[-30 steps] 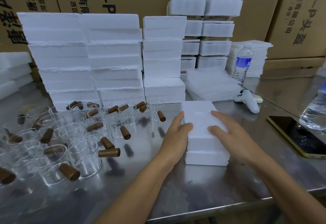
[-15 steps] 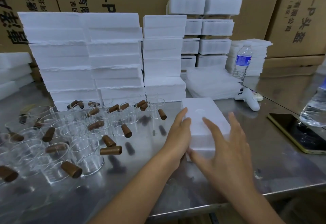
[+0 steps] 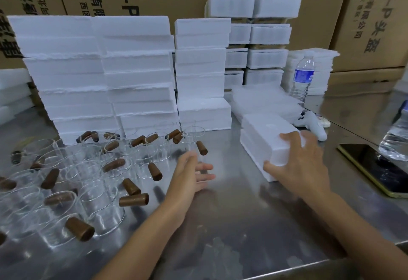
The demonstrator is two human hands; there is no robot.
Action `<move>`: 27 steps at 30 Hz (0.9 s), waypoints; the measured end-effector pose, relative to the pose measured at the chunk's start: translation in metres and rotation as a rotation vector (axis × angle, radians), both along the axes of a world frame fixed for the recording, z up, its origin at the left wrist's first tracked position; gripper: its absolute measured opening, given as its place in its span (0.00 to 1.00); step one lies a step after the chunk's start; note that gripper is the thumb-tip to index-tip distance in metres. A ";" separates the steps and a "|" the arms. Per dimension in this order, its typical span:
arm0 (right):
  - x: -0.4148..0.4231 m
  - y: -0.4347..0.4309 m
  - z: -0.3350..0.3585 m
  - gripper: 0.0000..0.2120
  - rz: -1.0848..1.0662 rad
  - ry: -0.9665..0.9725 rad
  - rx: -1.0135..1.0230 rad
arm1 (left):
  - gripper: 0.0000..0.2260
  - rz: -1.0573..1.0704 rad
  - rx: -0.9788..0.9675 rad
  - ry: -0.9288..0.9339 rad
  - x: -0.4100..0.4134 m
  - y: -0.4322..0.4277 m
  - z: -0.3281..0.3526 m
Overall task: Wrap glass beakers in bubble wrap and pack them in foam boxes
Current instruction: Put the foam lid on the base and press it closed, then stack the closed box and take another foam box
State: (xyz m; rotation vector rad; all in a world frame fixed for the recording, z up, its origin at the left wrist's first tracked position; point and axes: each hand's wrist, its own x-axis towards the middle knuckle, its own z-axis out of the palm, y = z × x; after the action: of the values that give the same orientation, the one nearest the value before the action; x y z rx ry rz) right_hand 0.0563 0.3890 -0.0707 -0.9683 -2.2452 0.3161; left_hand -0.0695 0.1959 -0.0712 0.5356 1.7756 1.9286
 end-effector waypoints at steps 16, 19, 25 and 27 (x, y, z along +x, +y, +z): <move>0.049 0.135 0.005 0.34 0.104 0.055 0.073 | 0.08 -0.043 0.121 0.041 -0.004 0.001 -0.008; 0.054 0.133 0.006 0.34 0.107 0.038 0.134 | 0.07 -0.045 0.136 0.034 -0.004 0.001 -0.008; 0.057 0.136 -0.004 0.37 -0.037 -0.032 0.044 | 0.07 -0.046 0.135 0.035 -0.001 -0.001 -0.006; 0.057 0.138 -0.007 0.37 -0.092 -0.073 0.030 | 0.07 -0.045 0.128 0.038 0.000 -0.001 -0.006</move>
State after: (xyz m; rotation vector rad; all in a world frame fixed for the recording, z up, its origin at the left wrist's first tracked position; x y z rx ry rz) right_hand 0.1129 0.5271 -0.0779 -1.0795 -2.2559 0.2085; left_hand -0.0699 0.1947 -0.0771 0.6543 1.6563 2.0232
